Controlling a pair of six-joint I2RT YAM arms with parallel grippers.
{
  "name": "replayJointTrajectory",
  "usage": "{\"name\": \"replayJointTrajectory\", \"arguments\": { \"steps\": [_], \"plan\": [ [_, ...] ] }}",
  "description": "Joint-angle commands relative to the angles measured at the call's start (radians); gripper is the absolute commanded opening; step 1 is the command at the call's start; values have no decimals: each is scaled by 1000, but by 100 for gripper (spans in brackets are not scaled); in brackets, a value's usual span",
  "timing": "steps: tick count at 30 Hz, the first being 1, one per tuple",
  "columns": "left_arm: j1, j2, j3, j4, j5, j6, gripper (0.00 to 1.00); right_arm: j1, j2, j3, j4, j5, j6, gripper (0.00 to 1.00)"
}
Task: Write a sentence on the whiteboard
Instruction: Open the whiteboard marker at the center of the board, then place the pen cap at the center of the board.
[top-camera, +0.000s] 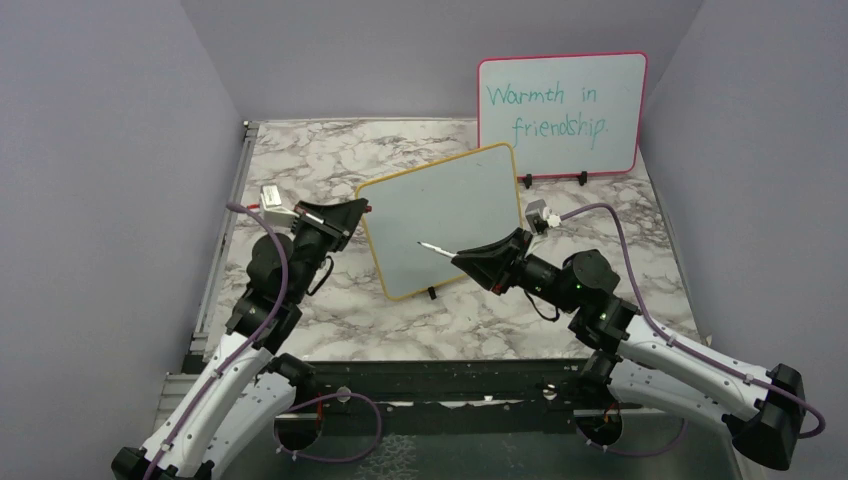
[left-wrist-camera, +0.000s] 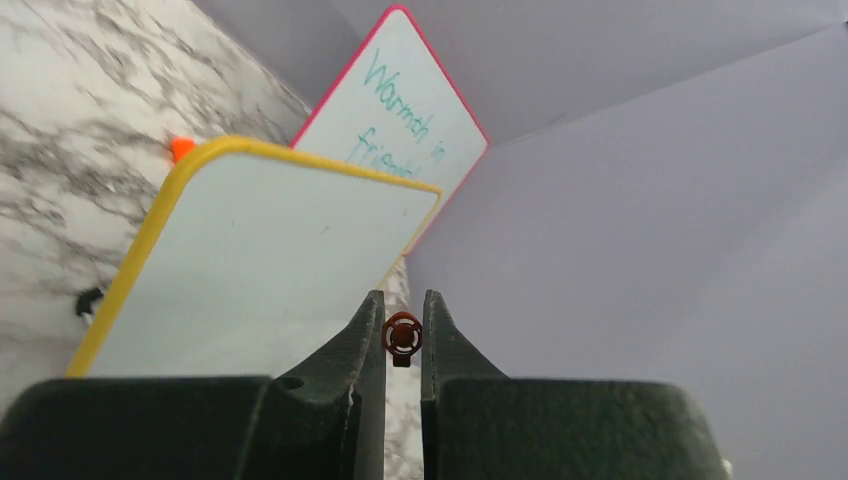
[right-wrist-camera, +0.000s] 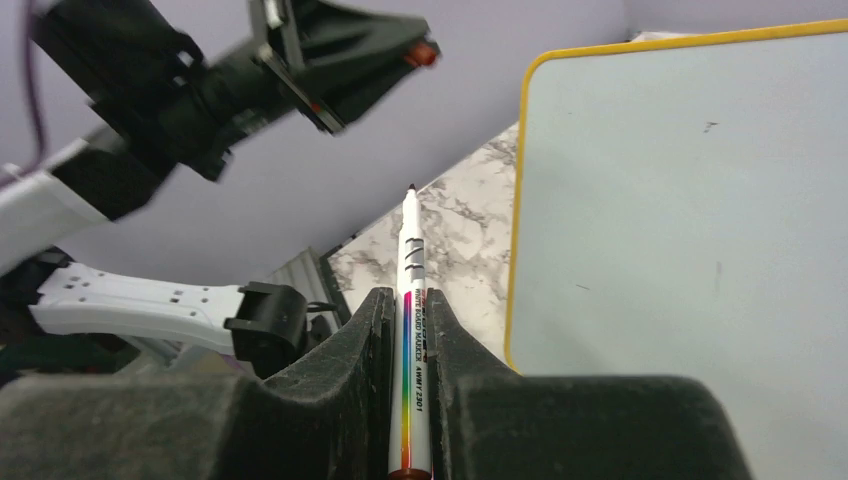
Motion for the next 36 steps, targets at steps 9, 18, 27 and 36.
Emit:
{"name": "replayJointTrajectory", "arguments": {
  "steps": [9, 18, 27, 36],
  "plan": [
    [7, 324, 597, -591, -241, 669, 0, 4, -79, 97, -257, 167, -218, 0],
    [135, 449, 634, -762, -155, 742, 0, 4, -91, 103, -285, 201, -263, 1],
    [405, 608, 535, -809, 88, 824, 0, 4, -104, 112, -315, 225, -324, 0],
    [450, 817, 492, -766, 104, 871, 0, 4, -131, 95, -310, 234, -356, 1]
  ]
}}
